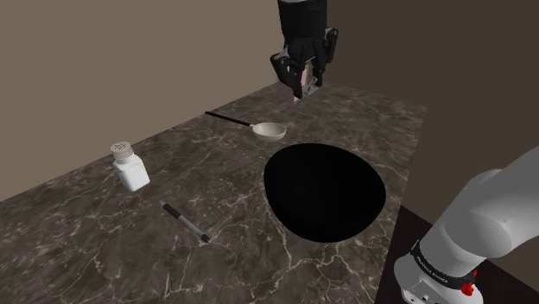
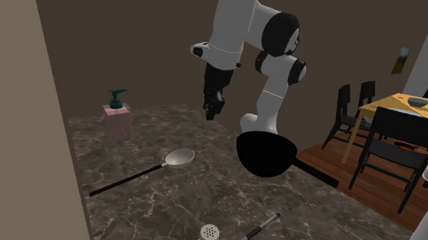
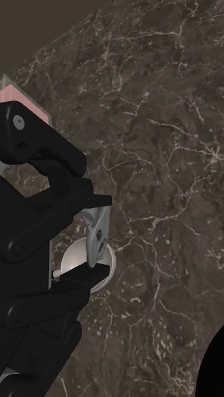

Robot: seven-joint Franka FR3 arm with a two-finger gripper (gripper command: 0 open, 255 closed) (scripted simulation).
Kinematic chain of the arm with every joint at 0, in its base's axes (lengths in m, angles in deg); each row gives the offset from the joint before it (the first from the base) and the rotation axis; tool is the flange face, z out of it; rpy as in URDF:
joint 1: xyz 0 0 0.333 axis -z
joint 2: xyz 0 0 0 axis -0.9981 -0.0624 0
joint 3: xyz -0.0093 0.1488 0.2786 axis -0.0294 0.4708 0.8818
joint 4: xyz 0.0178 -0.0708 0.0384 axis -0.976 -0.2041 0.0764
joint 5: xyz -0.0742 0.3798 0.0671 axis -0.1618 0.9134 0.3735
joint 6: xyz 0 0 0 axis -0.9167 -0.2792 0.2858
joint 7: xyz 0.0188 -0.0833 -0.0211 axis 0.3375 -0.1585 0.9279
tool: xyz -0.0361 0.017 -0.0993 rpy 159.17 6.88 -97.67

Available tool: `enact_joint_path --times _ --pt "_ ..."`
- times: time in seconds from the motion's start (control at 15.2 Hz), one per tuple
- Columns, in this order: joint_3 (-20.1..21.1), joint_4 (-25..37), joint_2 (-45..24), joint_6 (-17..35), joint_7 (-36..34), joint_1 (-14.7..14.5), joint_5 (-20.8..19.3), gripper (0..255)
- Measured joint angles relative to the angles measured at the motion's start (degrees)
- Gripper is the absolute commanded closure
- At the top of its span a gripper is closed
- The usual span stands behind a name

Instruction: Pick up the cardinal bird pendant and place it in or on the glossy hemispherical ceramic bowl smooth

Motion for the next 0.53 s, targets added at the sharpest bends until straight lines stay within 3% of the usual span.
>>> enact_joint_path --times 0.2,0.53 --pt "0.37 2.9 -0.98 -2.1 0.07 0.17 -0.53 255" --pt "3.08 2.48 1.21 -4.26 -4.21 -1.6 2.02 255"
